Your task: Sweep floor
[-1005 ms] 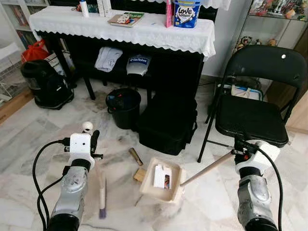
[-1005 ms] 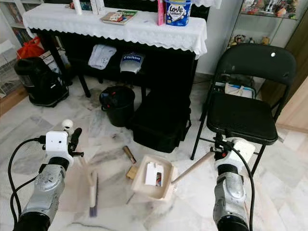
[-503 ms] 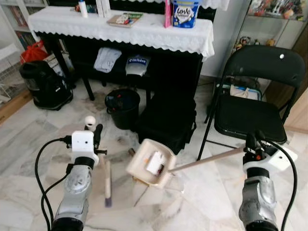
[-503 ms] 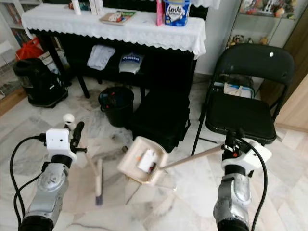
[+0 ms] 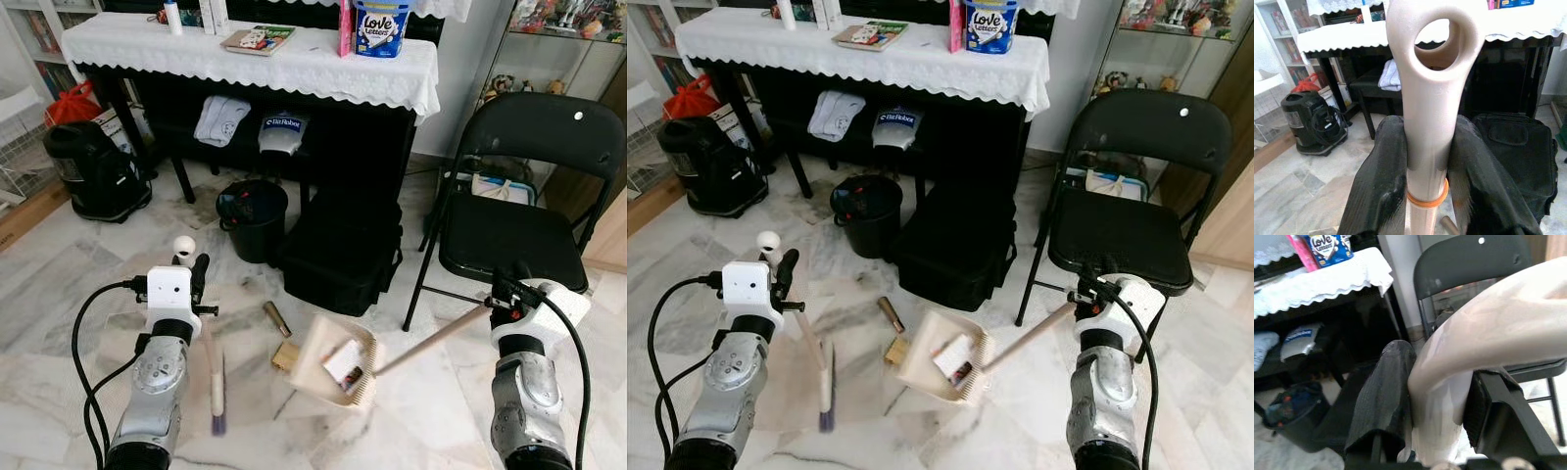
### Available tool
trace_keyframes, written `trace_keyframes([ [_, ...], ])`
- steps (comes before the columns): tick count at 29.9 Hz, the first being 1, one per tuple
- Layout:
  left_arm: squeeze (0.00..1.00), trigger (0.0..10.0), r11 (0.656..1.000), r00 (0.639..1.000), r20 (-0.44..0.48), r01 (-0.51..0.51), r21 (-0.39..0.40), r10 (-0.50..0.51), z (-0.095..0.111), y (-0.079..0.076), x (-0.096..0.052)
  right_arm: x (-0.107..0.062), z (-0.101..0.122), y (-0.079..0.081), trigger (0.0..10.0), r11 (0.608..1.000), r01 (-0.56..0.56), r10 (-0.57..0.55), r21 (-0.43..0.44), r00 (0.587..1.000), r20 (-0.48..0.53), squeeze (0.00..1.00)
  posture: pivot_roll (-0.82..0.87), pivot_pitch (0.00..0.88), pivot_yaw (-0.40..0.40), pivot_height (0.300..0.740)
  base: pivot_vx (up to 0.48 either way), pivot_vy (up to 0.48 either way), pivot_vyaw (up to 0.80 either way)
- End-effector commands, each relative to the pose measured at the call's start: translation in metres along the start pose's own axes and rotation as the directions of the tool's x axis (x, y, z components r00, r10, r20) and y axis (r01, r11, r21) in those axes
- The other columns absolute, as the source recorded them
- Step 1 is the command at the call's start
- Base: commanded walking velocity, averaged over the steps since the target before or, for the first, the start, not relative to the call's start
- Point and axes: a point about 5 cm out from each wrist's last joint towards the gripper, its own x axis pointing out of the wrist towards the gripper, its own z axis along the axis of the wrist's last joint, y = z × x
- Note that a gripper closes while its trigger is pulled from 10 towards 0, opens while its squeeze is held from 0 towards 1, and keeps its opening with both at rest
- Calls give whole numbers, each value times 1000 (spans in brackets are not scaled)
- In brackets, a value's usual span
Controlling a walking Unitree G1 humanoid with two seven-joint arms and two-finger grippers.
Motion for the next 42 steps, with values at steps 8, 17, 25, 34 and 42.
trace_keyframes([
  [8, 0, 10000, 1000, 998, 56, -8, -6, 9, 11, 2, -1, 5, 17, 9, 10000, 995, -46, 53, -83, 995, 82, 0, -26, 0, -5, 740, 0, 0, 0],
  [17, 0, 10000, 1000, 999, 42, -1, -10, 2, 8, -1, -2, 2, 14, 5, 10000, 993, -12, 21, -115, 997, 78, 0, -31, 0, 2, 740, 0, 0, 403],
  [25, 0, 10000, 1000, 999, 41, -17, -11, 17, 8, 1, -5, 2, 13, 11, 10000, 992, -32, 40, -118, 997, 67, 0, -14, 0, -11, 740, 0, 0, 800],
  [34, 0, 10000, 1000, 999, 32, -14, -15, 15, 5, 2, -11, 3, 14, 11, 10000, 990, -39, 49, -133, 996, 71, 0, -6, 0, -8, 740, 0, 0, 800],
  [42, 0, 10000, 1000, 999, 29, -15, -9, 16, 5, 4, -9, 2, 13, 13, 10000, 991, -40, 50, -131, 996, 71, 0, -4, 0, -1, 740, 0, 0, 800],
])
